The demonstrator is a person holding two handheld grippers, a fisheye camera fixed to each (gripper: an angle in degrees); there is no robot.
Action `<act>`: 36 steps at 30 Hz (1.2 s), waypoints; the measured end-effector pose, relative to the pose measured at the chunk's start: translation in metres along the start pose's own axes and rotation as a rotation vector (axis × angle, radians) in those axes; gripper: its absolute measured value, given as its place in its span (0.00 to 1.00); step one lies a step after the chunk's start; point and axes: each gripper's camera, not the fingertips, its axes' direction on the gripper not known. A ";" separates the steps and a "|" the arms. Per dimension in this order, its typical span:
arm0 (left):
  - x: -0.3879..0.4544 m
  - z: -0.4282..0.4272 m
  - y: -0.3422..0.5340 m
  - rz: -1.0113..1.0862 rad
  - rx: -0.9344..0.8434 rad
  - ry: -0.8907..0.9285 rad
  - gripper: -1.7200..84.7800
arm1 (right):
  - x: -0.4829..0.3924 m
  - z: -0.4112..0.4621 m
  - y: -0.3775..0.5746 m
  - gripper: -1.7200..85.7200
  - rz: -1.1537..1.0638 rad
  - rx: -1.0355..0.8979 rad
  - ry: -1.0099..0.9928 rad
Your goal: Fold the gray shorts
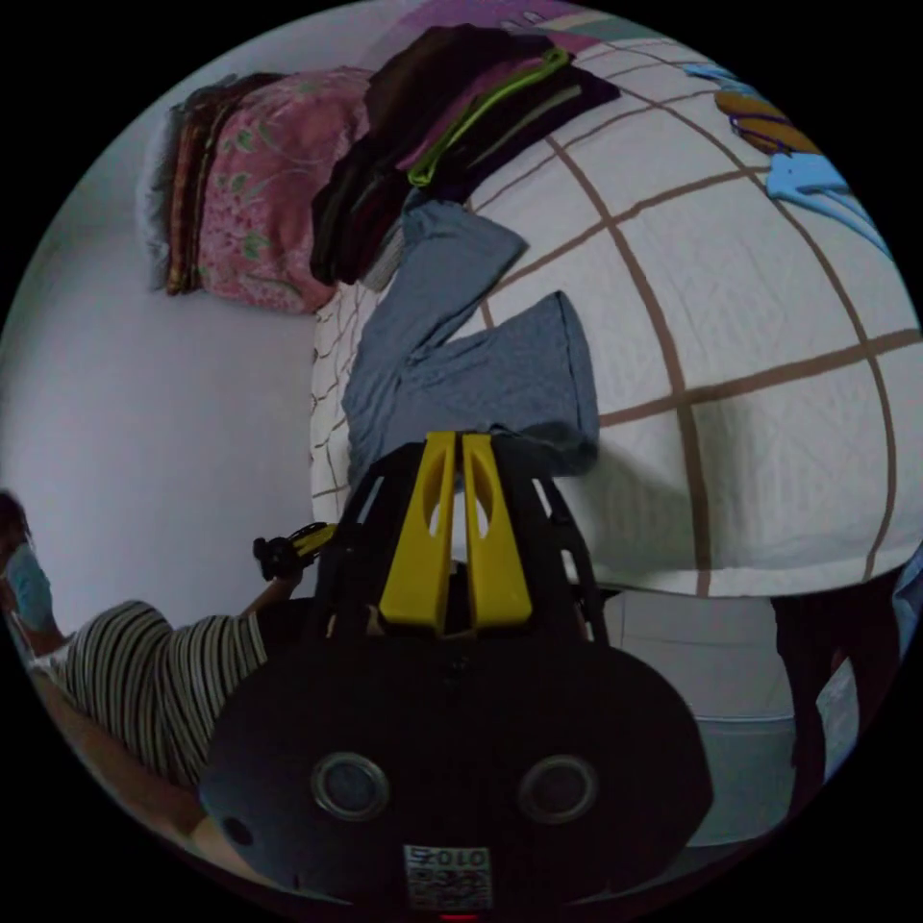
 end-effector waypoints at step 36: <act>-0.355 0.011 0.004 -0.437 0.118 0.187 0.02 | -0.196 -0.181 -0.210 0.06 -0.260 0.189 -0.144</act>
